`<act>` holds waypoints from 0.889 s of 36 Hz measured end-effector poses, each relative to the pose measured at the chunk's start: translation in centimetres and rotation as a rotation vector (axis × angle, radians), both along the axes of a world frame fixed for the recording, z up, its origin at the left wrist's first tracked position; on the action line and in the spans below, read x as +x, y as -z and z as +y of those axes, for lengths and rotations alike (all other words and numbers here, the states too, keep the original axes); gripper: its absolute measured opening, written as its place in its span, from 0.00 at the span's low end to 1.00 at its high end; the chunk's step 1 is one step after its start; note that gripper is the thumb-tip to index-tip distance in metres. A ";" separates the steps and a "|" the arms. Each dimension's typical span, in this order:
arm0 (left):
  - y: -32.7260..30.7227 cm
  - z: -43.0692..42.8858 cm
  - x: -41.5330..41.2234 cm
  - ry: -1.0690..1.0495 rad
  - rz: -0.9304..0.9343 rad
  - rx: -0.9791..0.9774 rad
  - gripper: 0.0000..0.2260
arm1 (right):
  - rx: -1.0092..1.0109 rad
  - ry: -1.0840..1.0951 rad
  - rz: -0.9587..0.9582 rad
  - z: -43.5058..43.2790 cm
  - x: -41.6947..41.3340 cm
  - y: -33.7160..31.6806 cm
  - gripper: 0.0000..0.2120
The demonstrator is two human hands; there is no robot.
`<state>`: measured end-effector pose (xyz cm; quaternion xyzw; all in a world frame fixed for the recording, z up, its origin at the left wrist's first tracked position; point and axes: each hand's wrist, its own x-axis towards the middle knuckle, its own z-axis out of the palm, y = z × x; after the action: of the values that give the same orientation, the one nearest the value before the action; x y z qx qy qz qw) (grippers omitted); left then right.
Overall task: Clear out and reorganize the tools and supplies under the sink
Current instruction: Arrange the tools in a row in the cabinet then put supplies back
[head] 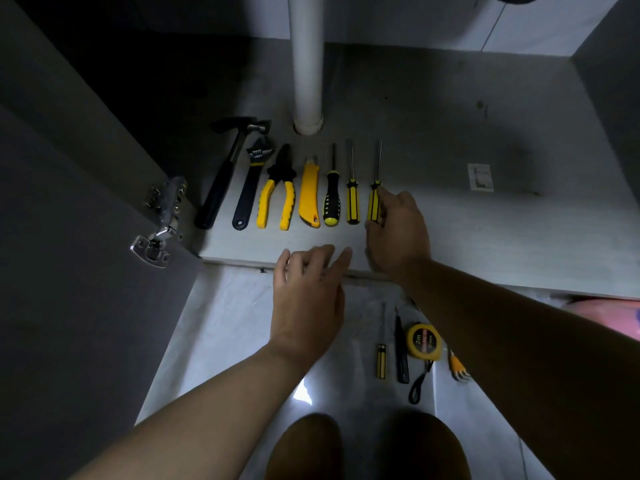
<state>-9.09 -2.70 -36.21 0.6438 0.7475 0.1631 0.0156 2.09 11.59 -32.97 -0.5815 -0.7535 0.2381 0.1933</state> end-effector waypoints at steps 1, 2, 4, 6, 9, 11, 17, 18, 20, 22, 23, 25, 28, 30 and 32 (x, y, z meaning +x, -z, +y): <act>0.0 0.0 0.0 0.001 -0.001 -0.003 0.24 | 0.001 0.002 -0.007 0.0 -0.1 0.0 0.29; -0.1 0.0 0.0 0.000 -0.002 -0.005 0.25 | 0.001 0.005 -0.011 0.0 -0.1 0.0 0.30; -0.1 0.0 0.1 -0.005 -0.003 -0.010 0.25 | -0.001 0.003 -0.014 0.1 -0.1 -0.1 0.30; -0.2 0.0 0.2 -0.007 -0.005 -0.014 0.24 | -0.003 -0.001 -0.017 0.0 -0.2 -0.1 0.30; -0.3 0.0 0.2 -0.008 -0.016 -0.021 0.24 | -0.001 -0.004 -0.025 -0.1 -0.1 -0.2 0.30; -0.2 0.0 0.2 -0.007 -0.019 -0.016 0.24 | -0.008 -0.009 -0.006 -0.1 0.0 -0.2 0.29; -0.1 -0.1 0.3 -0.019 -0.025 0.020 0.24 | 0.152 -0.032 -0.117 -1.0 0.2 -0.5 0.27; -0.1 -0.1 0.3 -0.020 -0.025 0.024 0.24 | 0.227 -0.080 -0.174 -1.2 0.1 -0.7 0.26; 0.0 -0.2 0.4 -0.016 -0.026 0.024 0.24 | 0.301 -0.177 -0.251 -1.3 -0.2 -0.9 0.27; 0.0 -0.1 0.3 -0.013 -0.025 0.019 0.24 | 0.294 -0.227 -0.314 -1.2 -0.7 -1.0 0.27; 0.0 -0.1 0.3 -0.014 -0.024 0.016 0.24 | 0.281 -0.230 -0.344 -1.2 -0.9 -1.0 0.27; 0.0 -0.2 0.3 -0.019 -0.021 0.012 0.24 | 0.257 -0.220 -0.384 -1.1 -1.2 -0.9 0.25; 0.1 -0.2 0.3 -0.016 -0.025 0.022 0.25 | 0.259 -0.213 -0.412 -1.2 -1.4 -0.8 0.25; 0.2 -0.2 0.3 -0.016 -0.027 0.028 0.25 | 0.269 -0.216 -0.415 -1.2 -1.4 -0.7 0.25; 0.3 -0.2 0.3 -0.018 -0.026 0.032 0.25 | 0.275 -0.217 -0.411 -1.2 -1.4 -0.6 0.25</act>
<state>-8.76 -2.87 -36.47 0.6351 0.7502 0.1835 0.0138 0.73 10.37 -32.37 -0.5016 -0.8602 0.0300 0.0869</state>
